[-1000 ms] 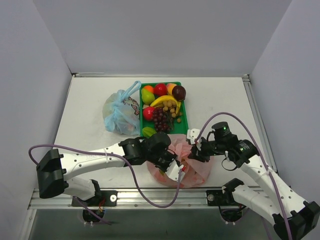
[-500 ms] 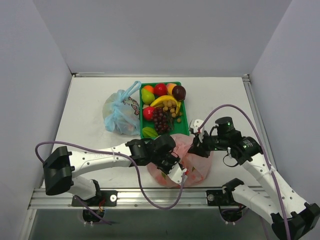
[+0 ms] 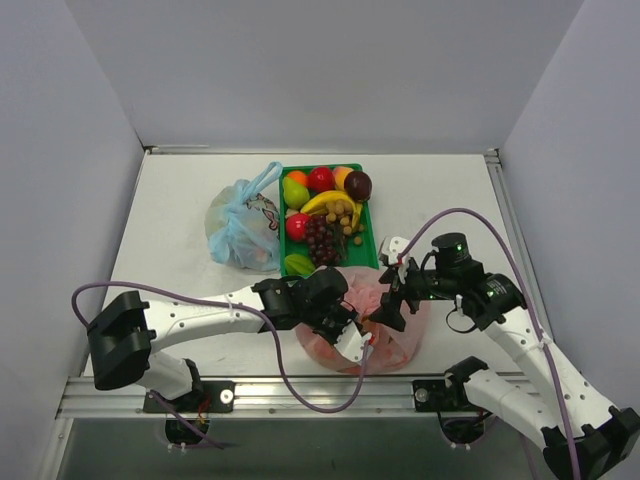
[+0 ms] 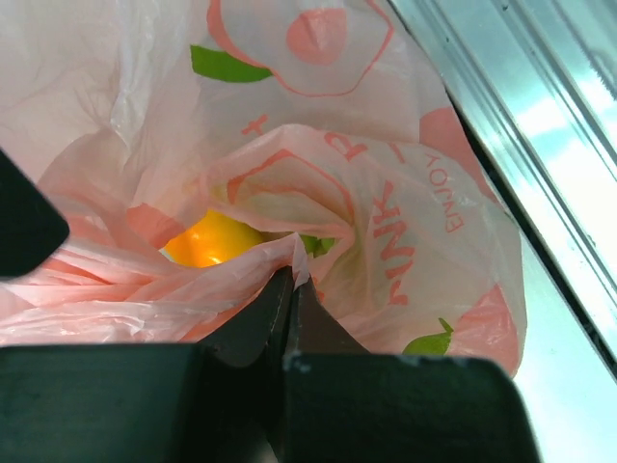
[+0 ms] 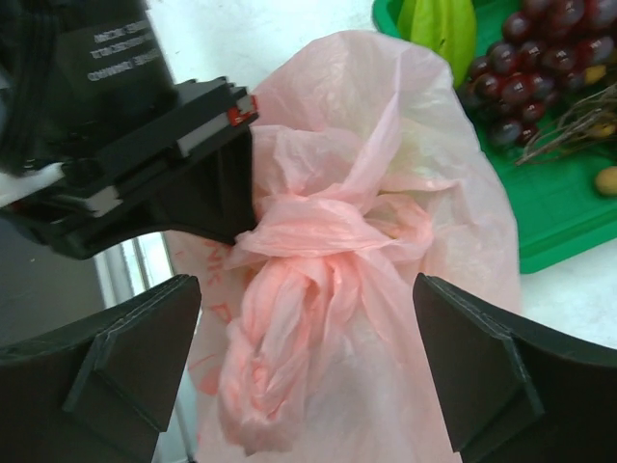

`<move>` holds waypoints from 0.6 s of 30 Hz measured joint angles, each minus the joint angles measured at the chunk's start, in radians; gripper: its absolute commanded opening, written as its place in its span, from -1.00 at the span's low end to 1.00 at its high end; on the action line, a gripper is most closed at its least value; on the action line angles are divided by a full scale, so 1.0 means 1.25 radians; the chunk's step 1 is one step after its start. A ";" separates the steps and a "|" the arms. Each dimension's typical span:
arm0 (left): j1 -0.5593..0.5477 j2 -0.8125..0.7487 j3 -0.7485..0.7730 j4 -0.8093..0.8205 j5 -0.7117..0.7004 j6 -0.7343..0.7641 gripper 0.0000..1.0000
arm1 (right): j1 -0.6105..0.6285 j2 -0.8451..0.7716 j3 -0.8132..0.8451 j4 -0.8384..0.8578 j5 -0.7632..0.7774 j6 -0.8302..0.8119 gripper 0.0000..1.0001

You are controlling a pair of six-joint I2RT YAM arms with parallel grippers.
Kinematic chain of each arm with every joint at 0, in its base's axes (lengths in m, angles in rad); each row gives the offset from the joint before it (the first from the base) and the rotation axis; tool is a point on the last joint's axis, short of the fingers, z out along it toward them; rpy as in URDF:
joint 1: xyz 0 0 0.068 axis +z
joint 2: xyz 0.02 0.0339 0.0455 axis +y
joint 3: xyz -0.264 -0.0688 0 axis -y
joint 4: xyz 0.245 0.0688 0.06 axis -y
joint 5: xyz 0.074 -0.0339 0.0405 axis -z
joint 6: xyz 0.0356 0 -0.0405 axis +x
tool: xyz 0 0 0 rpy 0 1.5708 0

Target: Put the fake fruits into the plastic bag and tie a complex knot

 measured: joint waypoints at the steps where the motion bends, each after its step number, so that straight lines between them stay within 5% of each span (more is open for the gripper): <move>1: 0.000 -0.004 -0.002 0.002 0.006 -0.001 -1.00 | 0.000 0.002 -0.001 0.009 0.007 -0.002 1.00; 13: 0.000 -0.019 -0.009 0.038 0.032 -0.001 -1.00 | 0.057 0.058 -0.016 0.061 0.027 -0.111 0.99; 18: 0.000 -0.021 -0.009 0.038 0.047 -0.001 -1.00 | 0.069 0.057 -0.023 0.040 0.031 -0.208 0.79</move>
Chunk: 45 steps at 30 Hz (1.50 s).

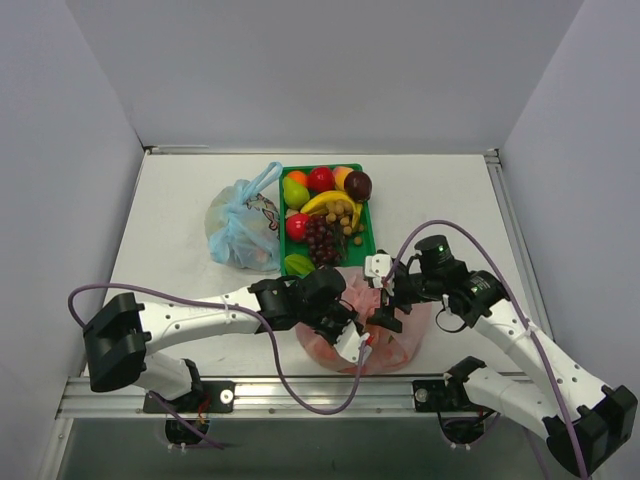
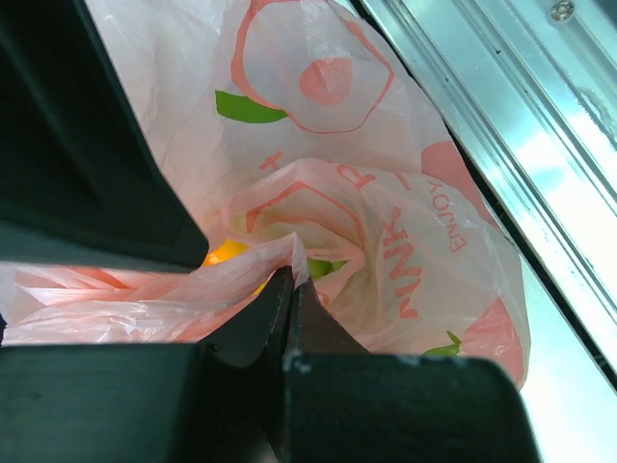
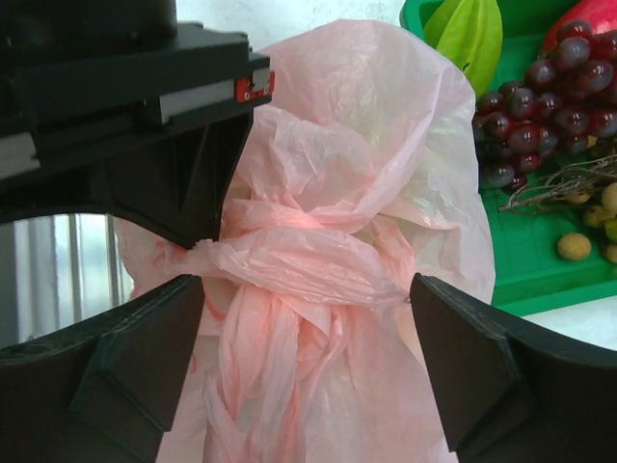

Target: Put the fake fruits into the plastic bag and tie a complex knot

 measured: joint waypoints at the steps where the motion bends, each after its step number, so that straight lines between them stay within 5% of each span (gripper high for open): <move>1: 0.000 -0.002 -0.001 0.000 0.003 0.000 -1.00 | 0.003 0.000 -0.002 -0.003 0.005 -0.019 0.73; 5: 0.002 -0.009 -0.005 0.001 0.017 0.003 -1.00 | 0.016 0.005 -0.010 -0.006 0.029 -0.079 0.59; 19: 0.012 -0.021 -0.005 -0.023 0.088 0.024 -1.00 | 0.031 0.030 -0.045 0.097 0.111 -0.136 0.96; 21: 0.015 -0.021 -0.005 -0.032 0.102 0.027 -1.00 | 0.033 0.036 -0.046 0.111 0.112 -0.138 0.73; 22: 0.016 -0.021 -0.005 -0.035 0.107 0.030 -1.00 | 0.036 0.041 -0.046 0.118 0.112 -0.139 0.46; 23: 0.017 -0.021 -0.005 -0.038 0.110 0.031 -1.00 | 0.038 0.047 -0.046 0.124 0.112 -0.142 -0.13; 26: 0.019 -0.021 -0.002 -0.043 0.112 0.032 -1.00 | 0.044 0.068 -0.046 0.133 0.110 -0.138 -1.00; 32: 0.019 -0.016 0.009 -0.041 0.074 0.008 -1.00 | 0.031 0.103 -0.010 0.111 0.104 -0.017 -1.00; 45: -0.050 0.012 -0.042 0.148 -0.230 -0.068 -1.00 | -0.064 0.015 -0.025 0.079 -0.049 0.511 -1.00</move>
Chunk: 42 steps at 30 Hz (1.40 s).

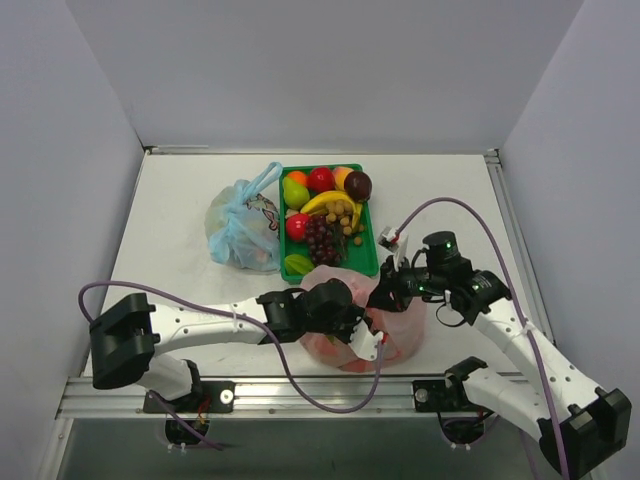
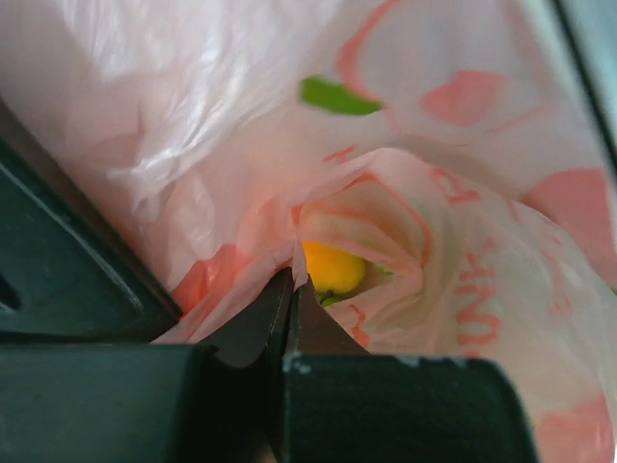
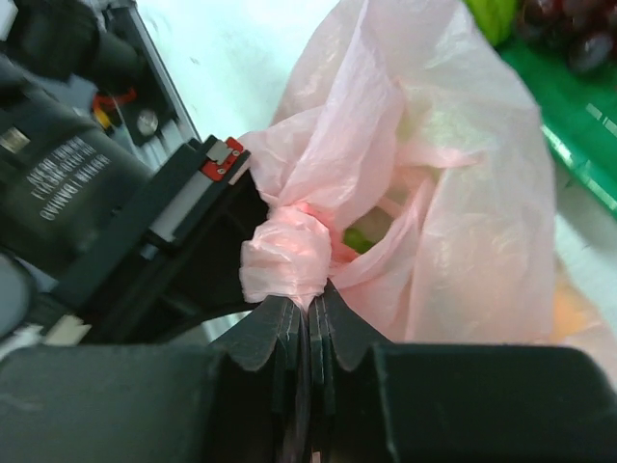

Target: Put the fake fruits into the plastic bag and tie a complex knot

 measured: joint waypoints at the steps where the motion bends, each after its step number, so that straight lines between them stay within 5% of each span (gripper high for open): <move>1: -0.004 0.008 -0.003 0.017 -0.029 -0.006 -1.00 | -0.007 -0.012 -0.010 0.006 -0.004 0.037 -1.00; 9: -0.020 0.020 -0.096 0.248 -0.201 -0.104 -1.00 | -0.041 -0.123 -0.125 0.109 -0.007 0.315 -1.00; 21: -0.015 0.009 -0.244 0.590 -0.181 -0.260 -1.00 | -0.042 -0.092 -0.197 0.356 -0.053 0.575 -1.00; 24: -0.018 0.079 -0.245 0.720 -0.224 -0.246 -1.00 | -0.048 -0.093 -0.199 0.362 -0.037 0.589 -0.66; 29: -0.045 0.226 -0.253 0.949 -0.309 -0.165 -1.00 | -0.051 -0.098 -0.160 0.268 -0.048 0.499 0.18; 34: -0.070 0.332 -0.279 1.094 -0.349 -0.047 -1.00 | -0.046 -0.119 -0.020 0.036 -0.051 0.282 0.55; 39: -0.084 0.385 -0.281 1.105 -0.366 0.018 -1.00 | -0.048 -0.177 0.104 -0.120 -0.011 0.163 0.55; 42: -0.087 0.385 -0.280 1.119 -0.373 0.042 -1.00 | -0.065 -0.191 0.167 -0.158 0.013 0.121 0.13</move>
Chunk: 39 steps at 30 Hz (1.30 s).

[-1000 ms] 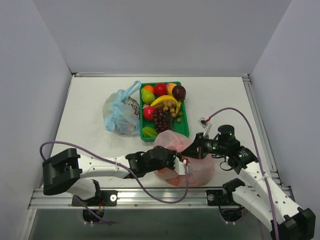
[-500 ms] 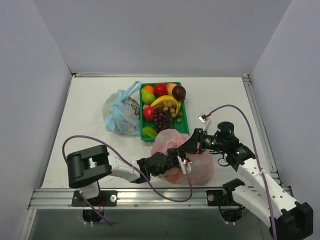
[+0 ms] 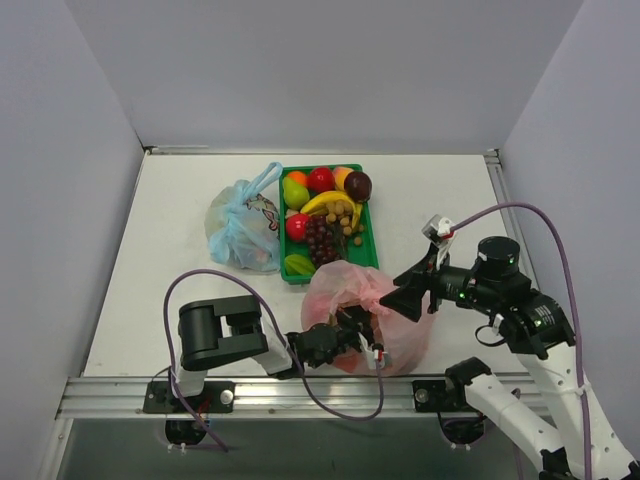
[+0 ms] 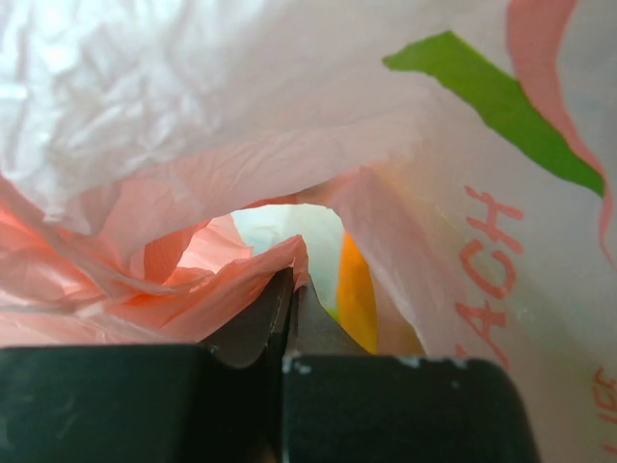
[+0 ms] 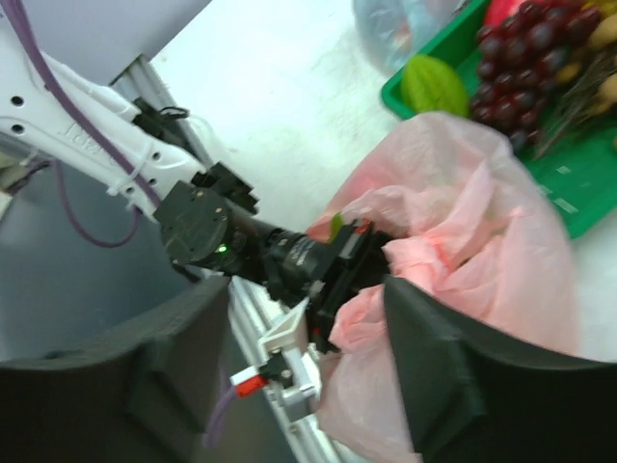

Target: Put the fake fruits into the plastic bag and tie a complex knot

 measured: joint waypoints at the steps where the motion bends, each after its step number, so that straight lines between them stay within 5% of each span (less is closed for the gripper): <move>1: 0.000 0.000 0.001 0.005 -0.003 0.007 -1.00 | -0.008 0.002 0.015 -0.002 0.010 -0.015 -0.12; 7: -0.003 0.000 0.001 0.019 -0.011 0.045 -1.00 | -0.154 0.129 0.040 0.012 0.015 -0.058 -0.59; 12: -0.008 0.000 0.004 0.020 -0.015 0.072 -1.00 | -0.211 0.348 0.016 0.036 -0.059 -0.093 -0.57; 17: -0.008 0.000 0.032 0.021 -0.023 0.108 -1.00 | -0.211 0.366 -0.047 0.020 -0.133 -0.126 -0.39; 24: -0.008 0.000 0.060 0.024 -0.032 0.149 -1.00 | -0.181 0.307 -0.109 0.002 -0.198 -0.164 0.28; 39: -0.009 -0.027 0.072 0.001 -0.032 0.245 -1.00 | -0.177 0.333 -0.146 -0.013 -0.249 -0.148 0.36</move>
